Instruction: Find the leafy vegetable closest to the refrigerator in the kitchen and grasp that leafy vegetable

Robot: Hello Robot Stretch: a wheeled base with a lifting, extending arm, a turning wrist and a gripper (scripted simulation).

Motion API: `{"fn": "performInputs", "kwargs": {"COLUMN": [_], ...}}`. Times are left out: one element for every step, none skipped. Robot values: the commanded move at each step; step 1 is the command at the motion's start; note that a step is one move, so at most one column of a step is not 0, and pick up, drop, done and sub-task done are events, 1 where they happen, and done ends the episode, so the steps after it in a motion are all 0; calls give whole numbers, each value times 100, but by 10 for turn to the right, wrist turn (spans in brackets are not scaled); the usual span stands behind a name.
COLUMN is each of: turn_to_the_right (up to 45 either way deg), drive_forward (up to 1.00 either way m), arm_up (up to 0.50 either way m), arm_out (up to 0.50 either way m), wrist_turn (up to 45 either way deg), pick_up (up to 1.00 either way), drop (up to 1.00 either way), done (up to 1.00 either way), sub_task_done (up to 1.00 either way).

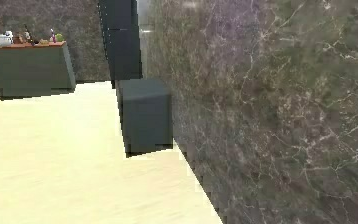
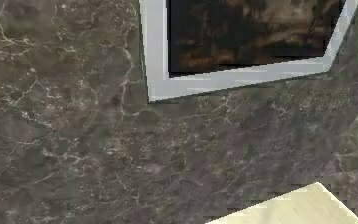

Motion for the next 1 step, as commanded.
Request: {"fn": "performInputs", "kwargs": {"turn_to_the_right": [-180], "drive_forward": [0], "arm_up": [0], "arm_out": [0], "wrist_turn": [0], "pick_up": [0], "drop": [0], "done": [0], "sub_task_done": [0]}}
